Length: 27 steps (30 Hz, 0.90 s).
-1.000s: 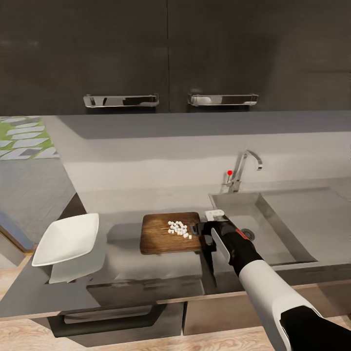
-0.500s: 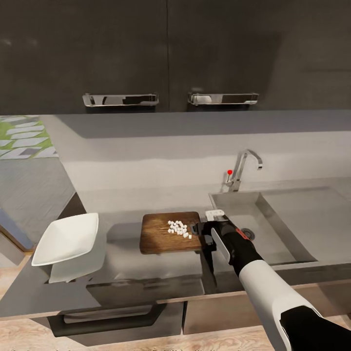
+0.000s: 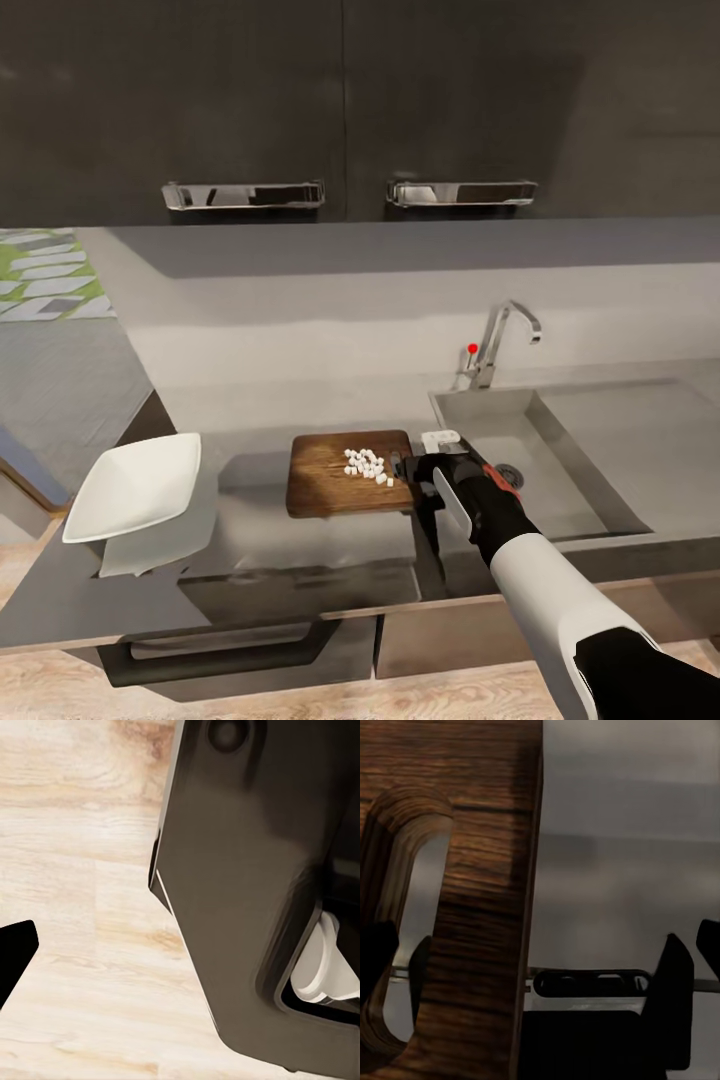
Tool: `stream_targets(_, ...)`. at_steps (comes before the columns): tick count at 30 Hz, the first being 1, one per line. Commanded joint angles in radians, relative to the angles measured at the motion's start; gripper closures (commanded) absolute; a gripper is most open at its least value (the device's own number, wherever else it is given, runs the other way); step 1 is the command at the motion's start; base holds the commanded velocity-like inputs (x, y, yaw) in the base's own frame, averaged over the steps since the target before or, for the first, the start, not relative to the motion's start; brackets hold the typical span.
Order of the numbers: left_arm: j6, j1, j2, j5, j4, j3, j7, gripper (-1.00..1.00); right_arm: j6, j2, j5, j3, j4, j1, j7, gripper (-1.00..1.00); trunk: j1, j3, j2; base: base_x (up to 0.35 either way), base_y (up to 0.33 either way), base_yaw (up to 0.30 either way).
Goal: In the kitchen, take the Vidalia onion out of the sink, dice it on the chopping board with the paring knife, put the diced onion into the bowl on the countertop, then place both the paring knife and the chopping board into the sink.
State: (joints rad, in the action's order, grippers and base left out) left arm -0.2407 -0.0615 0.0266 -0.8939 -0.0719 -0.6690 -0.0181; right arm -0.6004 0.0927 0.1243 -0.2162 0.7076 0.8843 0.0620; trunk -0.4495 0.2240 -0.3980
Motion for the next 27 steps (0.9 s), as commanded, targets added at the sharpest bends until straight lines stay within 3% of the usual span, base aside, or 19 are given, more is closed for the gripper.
stream_targets(1, -0.005, -0.001, 0.001, 0.000, -0.003, -0.006, -0.002, -1.00, -0.004, -0.001, 0.010, -0.003, 0.001, 0.001, 0.006, -1.00, -0.001, 0.003, -0.002, 0.000, 0.000, 0.000)
stream_targets(20, -0.005, -0.001, 0.001, 0.000, -0.003, -0.006, -0.002, -1.00, -0.006, -0.004, 0.007, -0.003, -0.012, 0.001, 0.009, -1.00, -0.001, 0.006, -0.002, 0.000, 0.000, 0.000)
stream_targets(27, -0.005, -0.001, 0.001, 0.000, -0.003, -0.006, -0.002, -1.00, -0.005, -0.001, -0.036, -0.003, -0.014, 0.001, 0.010, -1.00, -0.001, 0.006, -0.002, 0.000, 0.000, 0.000)
